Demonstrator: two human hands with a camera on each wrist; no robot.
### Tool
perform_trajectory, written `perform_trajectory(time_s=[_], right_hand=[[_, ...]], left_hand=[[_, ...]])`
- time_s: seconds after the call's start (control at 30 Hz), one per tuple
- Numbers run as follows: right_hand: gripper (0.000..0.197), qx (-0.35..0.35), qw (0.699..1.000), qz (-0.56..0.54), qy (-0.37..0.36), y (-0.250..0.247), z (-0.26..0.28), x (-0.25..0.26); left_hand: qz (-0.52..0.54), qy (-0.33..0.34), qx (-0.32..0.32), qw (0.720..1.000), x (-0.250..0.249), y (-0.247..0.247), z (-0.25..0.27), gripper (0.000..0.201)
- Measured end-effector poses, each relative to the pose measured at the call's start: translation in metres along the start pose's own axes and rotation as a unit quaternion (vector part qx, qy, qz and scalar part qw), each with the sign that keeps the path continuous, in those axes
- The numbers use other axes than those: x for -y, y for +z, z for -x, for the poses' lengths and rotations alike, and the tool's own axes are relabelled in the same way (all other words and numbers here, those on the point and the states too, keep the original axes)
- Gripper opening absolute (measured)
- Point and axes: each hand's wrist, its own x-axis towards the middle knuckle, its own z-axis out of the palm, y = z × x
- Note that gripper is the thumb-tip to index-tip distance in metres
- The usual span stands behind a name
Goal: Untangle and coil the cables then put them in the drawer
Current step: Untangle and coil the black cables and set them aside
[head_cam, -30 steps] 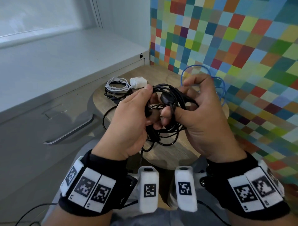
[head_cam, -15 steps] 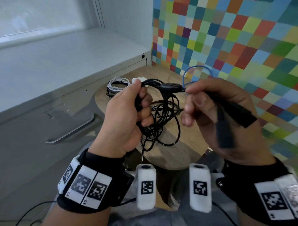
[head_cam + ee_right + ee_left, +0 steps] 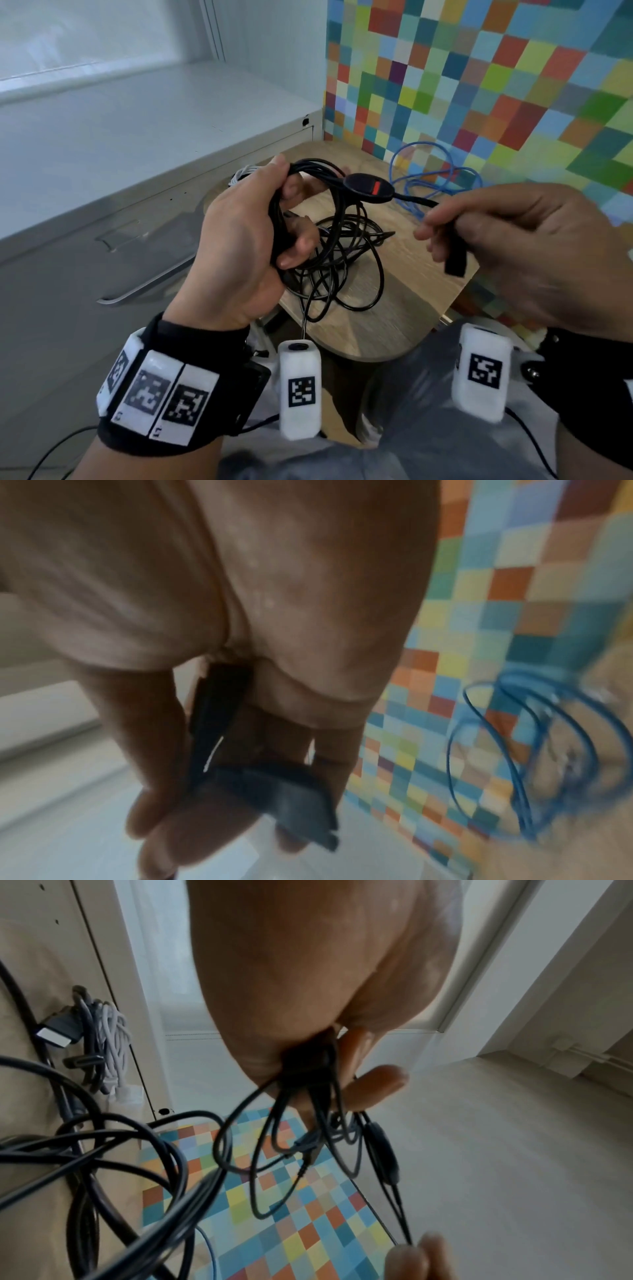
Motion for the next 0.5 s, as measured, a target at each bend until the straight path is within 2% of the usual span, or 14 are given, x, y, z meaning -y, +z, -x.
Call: perform_trajectory(time_s=[0.1,0.2,0.23,0.3,0.37,0.43,0.5], right_hand=[[0.03,-0.048,0.974,0.221,-0.02,-0.001,-0.002,0.005],[0.023,-0.053,0.956,0.289,-0.01,0.004,-0.008,0.005],[0.023,-0.046,0.959,0.281,0.005,0.008,-0.01,0.006],[0.046,-0.023,0.973,0.229,0.037,0.016,-0.01,0.006],[0.055,0.025,0.985,0.163,0.049,0.027,-0.007,0.008],[0.044,0.076,0.995,0.056,0.031,0.042,-0.008,0.007],[0.028,0.082,0.995,-0.049,0.009,0.056,-0.01,0.003]], left_hand=[[0.0,-0.018,-0.003,1.0,0.0,0.0,0.0,0.038],[0.023,-0.047,0.023,0.998,0.001,0.005,0.002,0.038],[0.036,-0.057,0.04,0.997,0.001,0.008,0.004,0.038],[0.048,-0.06,0.063,0.995,0.001,0.014,0.007,0.035],[0.042,-0.042,0.065,0.996,0.002,0.02,0.01,0.034],[0.03,-0.016,0.048,0.998,0.004,0.025,0.013,0.035],[0.022,0.012,0.031,0.999,0.007,0.029,0.014,0.037]])
